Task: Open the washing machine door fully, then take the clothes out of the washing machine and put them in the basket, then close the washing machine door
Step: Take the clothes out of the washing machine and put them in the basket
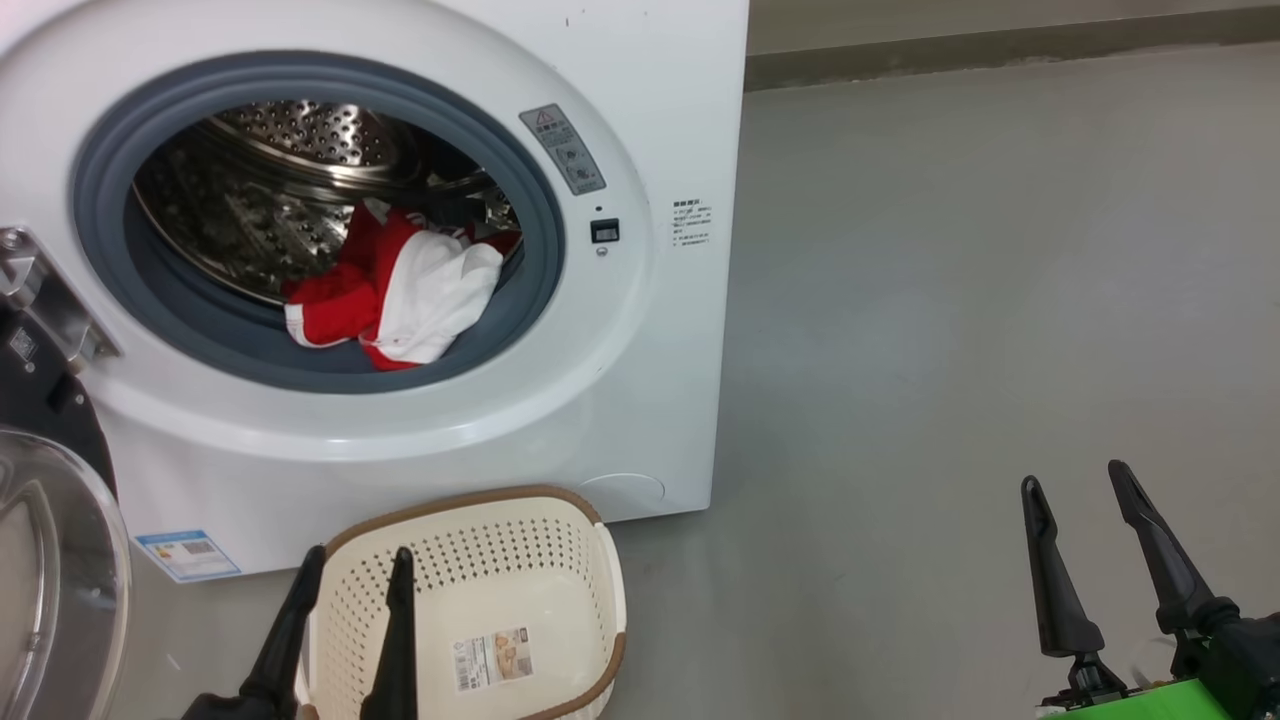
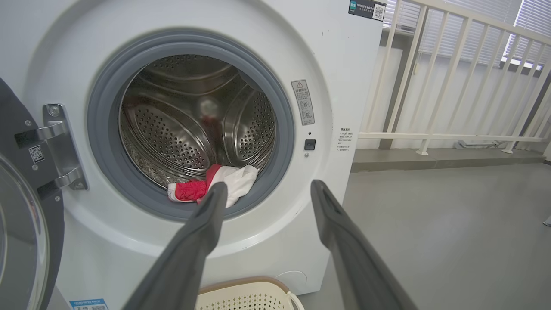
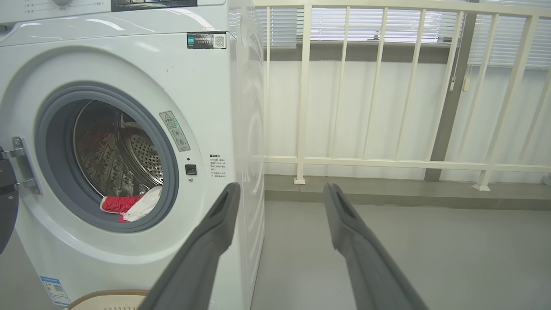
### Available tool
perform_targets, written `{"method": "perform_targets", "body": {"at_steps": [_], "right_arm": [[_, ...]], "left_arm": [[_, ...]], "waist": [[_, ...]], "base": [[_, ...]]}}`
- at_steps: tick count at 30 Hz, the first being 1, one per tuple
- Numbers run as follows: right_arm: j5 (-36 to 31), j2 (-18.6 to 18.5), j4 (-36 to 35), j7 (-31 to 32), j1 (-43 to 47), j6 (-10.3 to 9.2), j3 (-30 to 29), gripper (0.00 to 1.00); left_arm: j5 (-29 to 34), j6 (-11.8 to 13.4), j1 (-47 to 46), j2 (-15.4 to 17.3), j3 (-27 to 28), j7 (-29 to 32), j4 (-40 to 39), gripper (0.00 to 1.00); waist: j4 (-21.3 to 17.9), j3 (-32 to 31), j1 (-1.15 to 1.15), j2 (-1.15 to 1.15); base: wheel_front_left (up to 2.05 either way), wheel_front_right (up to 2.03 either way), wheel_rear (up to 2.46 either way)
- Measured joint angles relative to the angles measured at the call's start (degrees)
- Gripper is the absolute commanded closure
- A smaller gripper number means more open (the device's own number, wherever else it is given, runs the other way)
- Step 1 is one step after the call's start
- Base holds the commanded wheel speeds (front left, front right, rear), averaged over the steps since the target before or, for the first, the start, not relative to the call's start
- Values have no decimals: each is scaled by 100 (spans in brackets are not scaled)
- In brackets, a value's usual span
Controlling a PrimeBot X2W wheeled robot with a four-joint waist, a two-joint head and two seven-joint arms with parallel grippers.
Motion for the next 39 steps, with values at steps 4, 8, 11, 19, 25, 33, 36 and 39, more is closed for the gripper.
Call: {"method": "perform_targets", "body": {"at_steps": [4, 8, 11, 19, 25, 33, 36, 39], "right_arm": [[0, 0, -32, 0, -1, 0, 15, 0], [2, 0, -75, 0, -25, 0, 21, 0], [24, -1, -100, 0, -69, 0, 34, 0], [105, -1, -118, 0, -391, 0, 88, 0], [105, -3, -122, 0, -519, 0, 126, 0], [108, -5, -134, 0, -783, 0, 181, 0], [109, -7, -133, 0, -880, 0, 192, 0], [110, -8, -133, 0, -971, 0, 208, 0]], "left_arm": [[0, 0, -24, 5, -31, 0, -4, 0], [0, 0, -161, 3, -97, 0, -4, 0], [-9, 0, -366, -19, -129, 0, -1, 0], [200, 130, -929, -40, -136, -2, 121, 0], [356, 308, -1569, -112, -93, -26, 343, 0], [444, 353, -2468, -119, 5, -27, 753, 0], [444, 353, -2873, -89, 59, -27, 977, 0], [443, 353, -3272, -83, 119, -36, 1128, 0]], "waist": [[35, 81, 0, 0], [64, 236, 0, 0], [82, 389, 0, 0], [102, 856, 0, 0], [90, 1187, 0, 0], [44, 1620, 0, 0], [25, 1780, 0, 0], [1, 1936, 0, 0]], "base": [[0, 0, 0], [0, 0, 0], [0, 0, 0], [0, 0, 0], [0, 0, 0], [0, 0, 0], [0, 0, 0], [0, 0, 0]]}}
